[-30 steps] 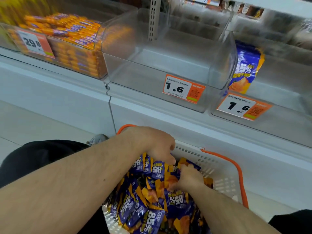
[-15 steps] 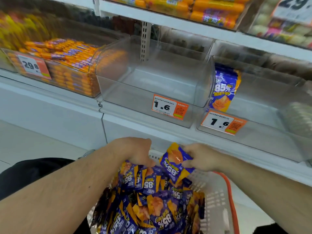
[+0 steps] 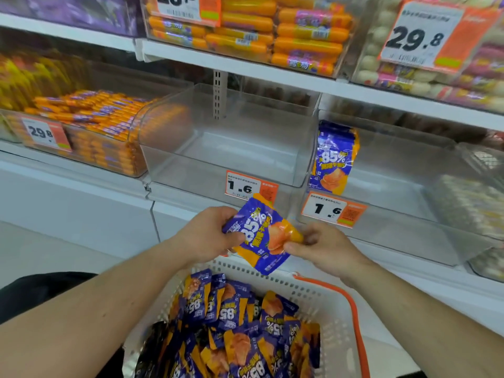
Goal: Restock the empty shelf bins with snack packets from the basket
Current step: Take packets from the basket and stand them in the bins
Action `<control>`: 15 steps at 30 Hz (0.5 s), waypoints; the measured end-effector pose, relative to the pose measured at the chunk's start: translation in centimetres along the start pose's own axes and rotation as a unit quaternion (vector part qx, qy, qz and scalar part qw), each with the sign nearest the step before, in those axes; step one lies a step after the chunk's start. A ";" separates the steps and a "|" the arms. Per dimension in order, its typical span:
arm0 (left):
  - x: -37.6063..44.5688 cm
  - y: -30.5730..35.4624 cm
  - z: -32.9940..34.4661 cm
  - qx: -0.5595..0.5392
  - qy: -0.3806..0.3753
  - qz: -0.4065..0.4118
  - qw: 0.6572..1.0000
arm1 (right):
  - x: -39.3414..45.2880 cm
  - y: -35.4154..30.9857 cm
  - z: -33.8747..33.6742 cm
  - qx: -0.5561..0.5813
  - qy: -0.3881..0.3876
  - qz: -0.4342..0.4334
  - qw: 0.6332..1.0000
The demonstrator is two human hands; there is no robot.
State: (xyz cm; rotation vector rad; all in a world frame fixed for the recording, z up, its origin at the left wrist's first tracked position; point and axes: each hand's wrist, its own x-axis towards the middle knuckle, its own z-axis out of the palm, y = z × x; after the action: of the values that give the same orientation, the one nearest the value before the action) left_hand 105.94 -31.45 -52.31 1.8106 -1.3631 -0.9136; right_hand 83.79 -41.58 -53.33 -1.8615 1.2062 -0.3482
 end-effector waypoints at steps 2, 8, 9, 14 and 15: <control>0.0 0.1 -0.4 0.084 0.003 0.025 0.996 | -0.1 -0.5 -0.2 -0.078 0.076 -0.034 0.994; 0.9 2.1 -0.2 0.163 -0.004 0.084 0.983 | -0.3 -1.9 0.7 0.071 0.002 -0.062 0.996; 1.2 2.7 -0.1 0.153 0.003 0.094 0.984 | -0.3 -2.1 0.7 0.099 0.006 -0.068 0.993; 3.0 6.7 0.7 0.028 0.077 0.147 0.986 | -0.4 -2.7 -1.4 0.261 0.002 -0.023 0.965; 3.6 7.5 1.1 -0.003 0.099 0.156 0.983 | -0.2 -2.6 -2.2 0.272 -0.002 -0.008 0.962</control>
State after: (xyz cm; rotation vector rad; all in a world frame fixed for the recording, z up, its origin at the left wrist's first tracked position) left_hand 102.10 -36.69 -47.00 1.5774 -1.4593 -0.5572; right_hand 83.89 -42.09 -49.96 -1.3918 0.9687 -0.6156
